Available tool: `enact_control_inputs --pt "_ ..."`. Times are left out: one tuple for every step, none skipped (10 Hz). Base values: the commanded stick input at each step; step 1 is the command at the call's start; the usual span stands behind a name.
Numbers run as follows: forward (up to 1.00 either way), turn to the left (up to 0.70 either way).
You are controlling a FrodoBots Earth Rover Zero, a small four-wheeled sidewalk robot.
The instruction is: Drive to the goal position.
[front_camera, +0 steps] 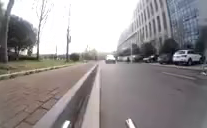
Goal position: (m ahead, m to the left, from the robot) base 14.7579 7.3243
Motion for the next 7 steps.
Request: enact_control_inputs --pt "0.67 0.00" --pt "0.67 0.00" --pt "0.67 0.00" --pt "0.67 0.00" --pt "0.67 0.00" --pt "0.67 -0.01" --pt "0.67 -0.09"
